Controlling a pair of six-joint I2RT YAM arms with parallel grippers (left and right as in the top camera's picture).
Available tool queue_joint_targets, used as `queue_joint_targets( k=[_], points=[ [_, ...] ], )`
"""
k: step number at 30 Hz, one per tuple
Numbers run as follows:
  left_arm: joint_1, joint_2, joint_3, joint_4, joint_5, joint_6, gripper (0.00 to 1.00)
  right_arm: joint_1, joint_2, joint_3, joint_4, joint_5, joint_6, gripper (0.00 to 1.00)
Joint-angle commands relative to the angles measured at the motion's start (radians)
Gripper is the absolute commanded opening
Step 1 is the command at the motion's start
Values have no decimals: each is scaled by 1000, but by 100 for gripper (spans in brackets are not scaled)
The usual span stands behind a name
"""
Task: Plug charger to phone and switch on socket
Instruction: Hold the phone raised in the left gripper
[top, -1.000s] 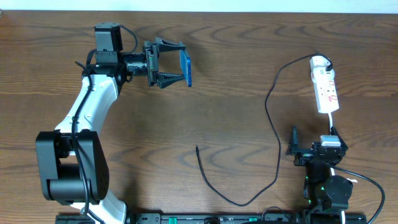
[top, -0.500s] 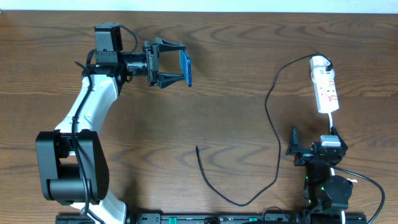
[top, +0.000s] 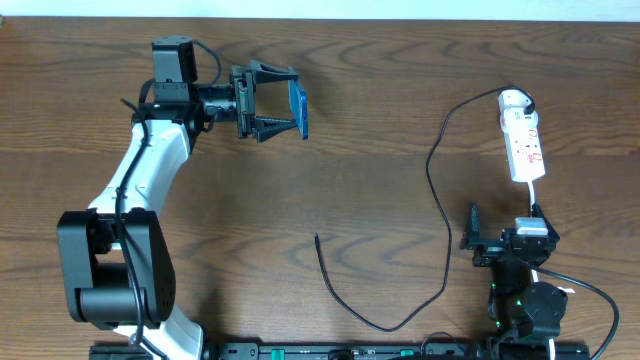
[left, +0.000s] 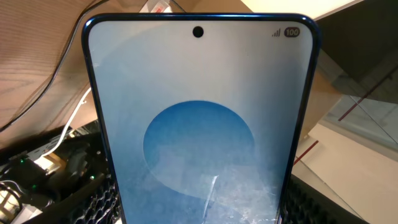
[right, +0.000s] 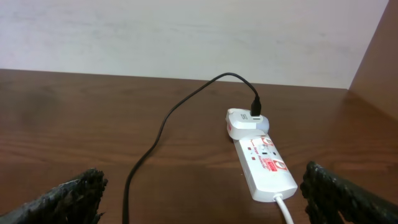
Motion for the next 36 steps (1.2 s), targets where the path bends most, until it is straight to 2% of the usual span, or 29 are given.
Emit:
queue_joint_targets(
  k=[1, 16, 26, 32, 36],
  points=[
    [3, -25, 4, 8, 20, 10, 8, 6, -3, -2, -5, 4, -13, 99],
    [3, -25, 4, 8, -9, 65, 7, 6, -3, -2, -5, 4, -13, 99],
    [3, -25, 4, 8, -72, 330, 8, 6, -3, -2, -5, 4, -13, 99],
    [3, -24, 4, 7, -123, 541, 7, 6, -3, -2, -5, 4, -13, 99],
    [3, -24, 3, 7, -138, 608, 7, 6, -3, -2, -5, 4, -13, 99]
  ],
)
